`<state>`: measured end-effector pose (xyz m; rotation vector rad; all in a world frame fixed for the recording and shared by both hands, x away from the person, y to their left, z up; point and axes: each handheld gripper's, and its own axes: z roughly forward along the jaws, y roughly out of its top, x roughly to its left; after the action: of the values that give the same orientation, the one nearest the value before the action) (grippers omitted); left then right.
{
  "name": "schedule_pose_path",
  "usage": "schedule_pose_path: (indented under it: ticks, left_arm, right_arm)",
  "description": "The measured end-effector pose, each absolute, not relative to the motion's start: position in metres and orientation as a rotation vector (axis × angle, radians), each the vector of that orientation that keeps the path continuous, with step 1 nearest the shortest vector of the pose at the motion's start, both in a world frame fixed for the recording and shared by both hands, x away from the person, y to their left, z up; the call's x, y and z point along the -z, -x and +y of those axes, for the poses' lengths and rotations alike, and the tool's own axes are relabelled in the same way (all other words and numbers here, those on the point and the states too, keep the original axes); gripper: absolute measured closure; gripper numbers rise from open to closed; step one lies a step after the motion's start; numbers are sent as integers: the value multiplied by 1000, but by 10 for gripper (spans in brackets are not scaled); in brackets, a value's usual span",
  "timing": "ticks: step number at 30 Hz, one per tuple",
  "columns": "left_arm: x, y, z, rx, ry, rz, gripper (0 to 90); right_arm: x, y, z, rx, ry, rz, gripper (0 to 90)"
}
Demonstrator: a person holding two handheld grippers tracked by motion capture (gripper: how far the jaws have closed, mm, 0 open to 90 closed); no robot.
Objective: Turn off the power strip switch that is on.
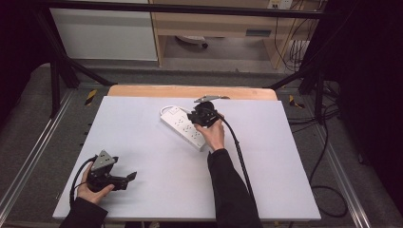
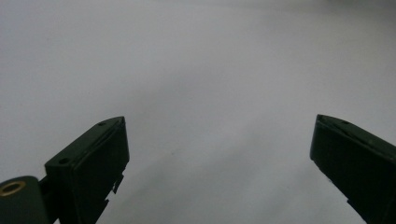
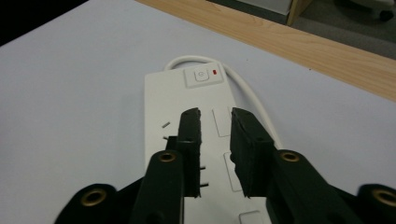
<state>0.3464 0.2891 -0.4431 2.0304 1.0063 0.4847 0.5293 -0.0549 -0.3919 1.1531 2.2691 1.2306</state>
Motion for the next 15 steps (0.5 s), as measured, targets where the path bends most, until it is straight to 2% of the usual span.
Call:
schedule_pose_path:
  ticks: [2,5,10,15]
  left_arm:
    - [443,-346,289,-484,-2033,1005,42]
    - [443,-347,288,-485,-2033,1005,42]
    - [445,-347,288,-483,-2040,1007,41]
    - [444,-347,288,-485,-2041,1010,42]
  right_arm:
    - [389,-522,-61,-1202,-1152,2289,610]
    - [389,-516,-66,-1202,-1149,2287,564]
    - [387,-503,-81,-1182,-1140,2280,364]
    - [384,-490,-96,-1138,-1142,2290,229]
